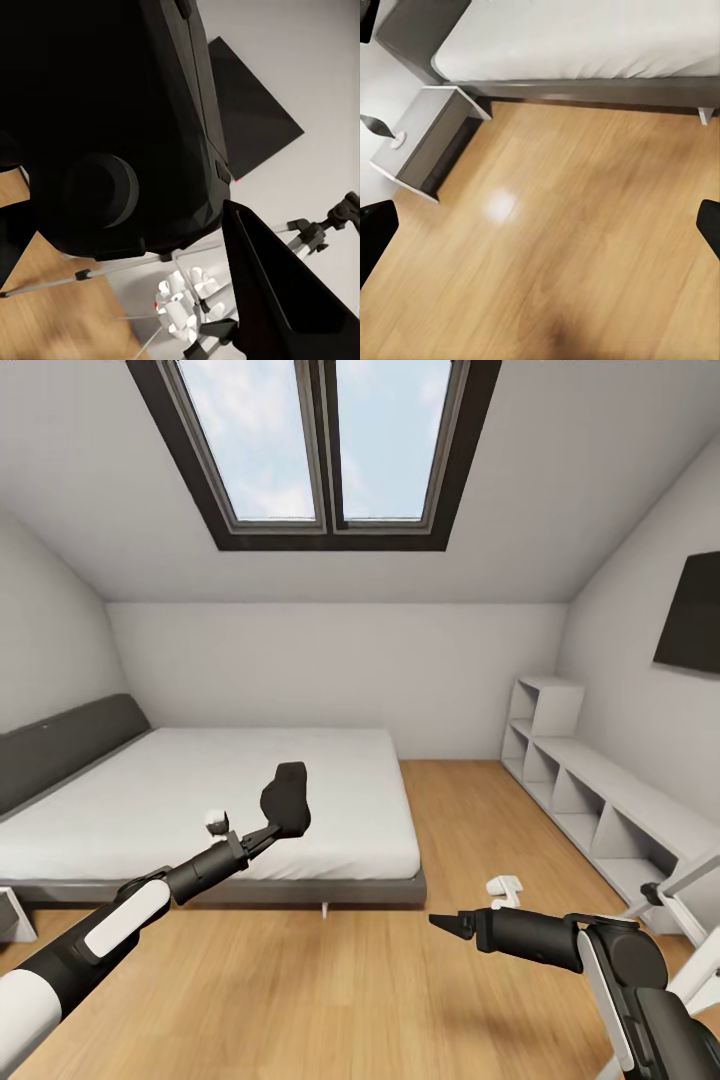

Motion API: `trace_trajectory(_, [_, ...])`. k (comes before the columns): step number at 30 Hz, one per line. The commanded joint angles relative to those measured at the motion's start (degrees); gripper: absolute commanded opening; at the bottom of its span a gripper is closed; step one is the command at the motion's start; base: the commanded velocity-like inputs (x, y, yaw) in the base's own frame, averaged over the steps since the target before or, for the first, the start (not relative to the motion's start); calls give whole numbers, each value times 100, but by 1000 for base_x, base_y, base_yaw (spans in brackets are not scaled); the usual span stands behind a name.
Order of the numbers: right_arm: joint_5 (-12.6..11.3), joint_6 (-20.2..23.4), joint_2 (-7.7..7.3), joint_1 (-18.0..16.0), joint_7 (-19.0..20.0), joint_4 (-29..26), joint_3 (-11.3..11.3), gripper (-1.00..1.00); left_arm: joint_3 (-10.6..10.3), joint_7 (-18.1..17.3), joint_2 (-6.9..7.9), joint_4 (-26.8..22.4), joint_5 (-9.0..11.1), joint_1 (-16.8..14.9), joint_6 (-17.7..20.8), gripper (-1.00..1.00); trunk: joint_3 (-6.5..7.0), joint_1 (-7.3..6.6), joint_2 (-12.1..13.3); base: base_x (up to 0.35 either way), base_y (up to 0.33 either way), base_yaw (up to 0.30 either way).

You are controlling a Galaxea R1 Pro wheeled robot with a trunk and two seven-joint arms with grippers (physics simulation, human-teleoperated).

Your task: Attach the digital camera to the camera tripod in the bedroom.

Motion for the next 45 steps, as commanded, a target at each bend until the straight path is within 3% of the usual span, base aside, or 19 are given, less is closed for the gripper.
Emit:
trace_trajectory(1, [9, 42, -1, -6, 26, -3, -6, 100, -20, -16, 9, 7, 58, -8, 43, -100, 12, -23, 38, 0, 0, 0])
trace_trajectory(41, [9, 27, -10, -6, 38, -10, 3, 100, -19, 10, 4, 66, 80, -8, 82, -100, 730, -901, 1642, 0, 0, 0])
trace_trajectory(45, [9, -65, -9, -7, 43, -11, 9, 100, -19, 14, 1, 108, 233, -8, 88, -100, 802, -989, 1802, 0, 0, 0])
